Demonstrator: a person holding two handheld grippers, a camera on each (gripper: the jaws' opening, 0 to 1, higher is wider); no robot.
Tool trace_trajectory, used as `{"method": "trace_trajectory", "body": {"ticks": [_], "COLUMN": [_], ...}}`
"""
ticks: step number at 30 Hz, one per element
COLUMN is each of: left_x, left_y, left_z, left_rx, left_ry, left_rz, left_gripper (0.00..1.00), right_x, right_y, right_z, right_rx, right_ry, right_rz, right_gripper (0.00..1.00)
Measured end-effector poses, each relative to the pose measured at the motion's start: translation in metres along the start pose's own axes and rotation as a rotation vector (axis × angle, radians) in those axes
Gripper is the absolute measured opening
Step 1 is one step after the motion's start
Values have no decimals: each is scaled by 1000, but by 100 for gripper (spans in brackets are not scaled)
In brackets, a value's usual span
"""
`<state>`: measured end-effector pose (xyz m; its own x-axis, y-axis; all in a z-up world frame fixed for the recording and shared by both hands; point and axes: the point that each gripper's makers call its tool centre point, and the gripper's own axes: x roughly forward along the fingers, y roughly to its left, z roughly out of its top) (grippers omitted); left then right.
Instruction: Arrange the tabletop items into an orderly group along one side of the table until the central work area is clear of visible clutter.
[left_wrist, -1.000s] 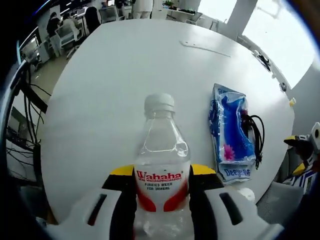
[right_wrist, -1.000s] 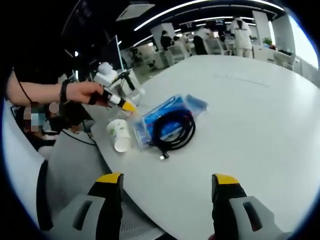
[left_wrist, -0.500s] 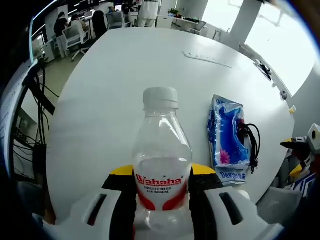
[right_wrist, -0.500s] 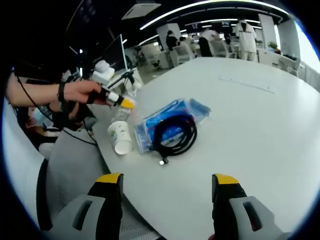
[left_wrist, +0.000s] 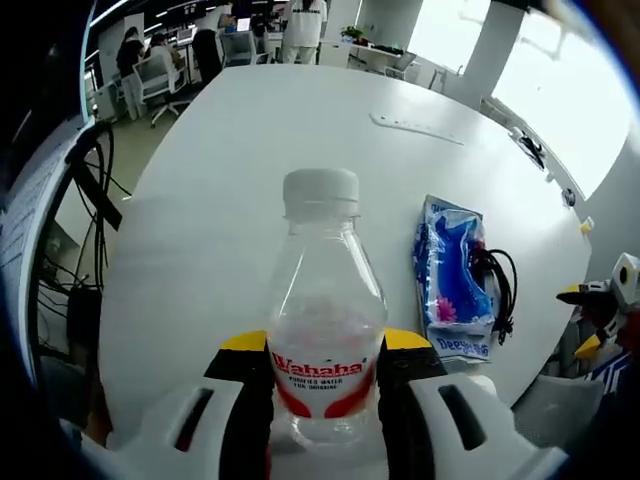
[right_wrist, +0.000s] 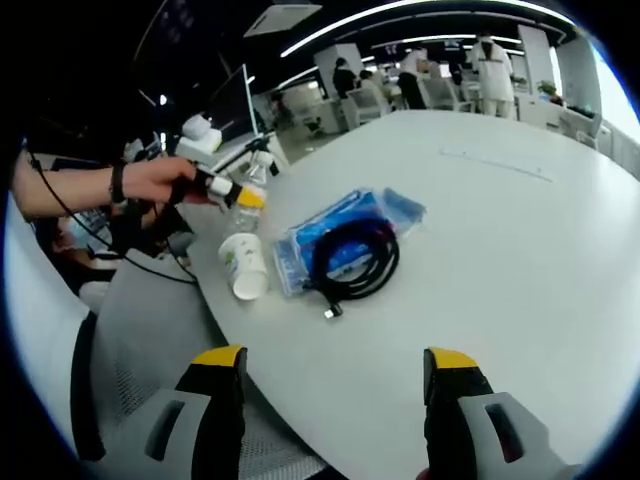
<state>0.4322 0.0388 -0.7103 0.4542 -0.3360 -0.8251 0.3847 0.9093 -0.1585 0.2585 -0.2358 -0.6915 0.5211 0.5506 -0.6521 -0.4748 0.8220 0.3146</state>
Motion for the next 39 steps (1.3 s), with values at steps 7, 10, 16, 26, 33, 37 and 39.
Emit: {"method": "trace_trajectory", "body": {"ticks": [7,10,16,26,33,37,39], "left_x": [-7,-12,-17,-24,-28,-31,-32], "left_y": [2,1,3,-1,-3,-5,-5], "left_z": [2,5,6,-8,-15,-21,-23], "left_rx": [-4,-1,0,13,50,66,74], "left_ry": [-29,-45,-60,-71,-101,-116,-124], "left_rz": [13,20,33,47,67,75,79], "left_gripper": [39,38,38,38,39,39,39], "right_x": [2,3,5,7,8,8,8], "right_y": [-1,-1,-3,-3,-2,-2,-3], "right_z": [5,9,15,16,14,14,14], "right_rx": [-3,2,-9,-11,-12,-11,-12], "right_ry": [-8,-16,-19,-18,-12,-11,-10], "right_rz": [3,8,12,17,21,21,20], "right_gripper": [73,73,73,73,73,73,73]}}
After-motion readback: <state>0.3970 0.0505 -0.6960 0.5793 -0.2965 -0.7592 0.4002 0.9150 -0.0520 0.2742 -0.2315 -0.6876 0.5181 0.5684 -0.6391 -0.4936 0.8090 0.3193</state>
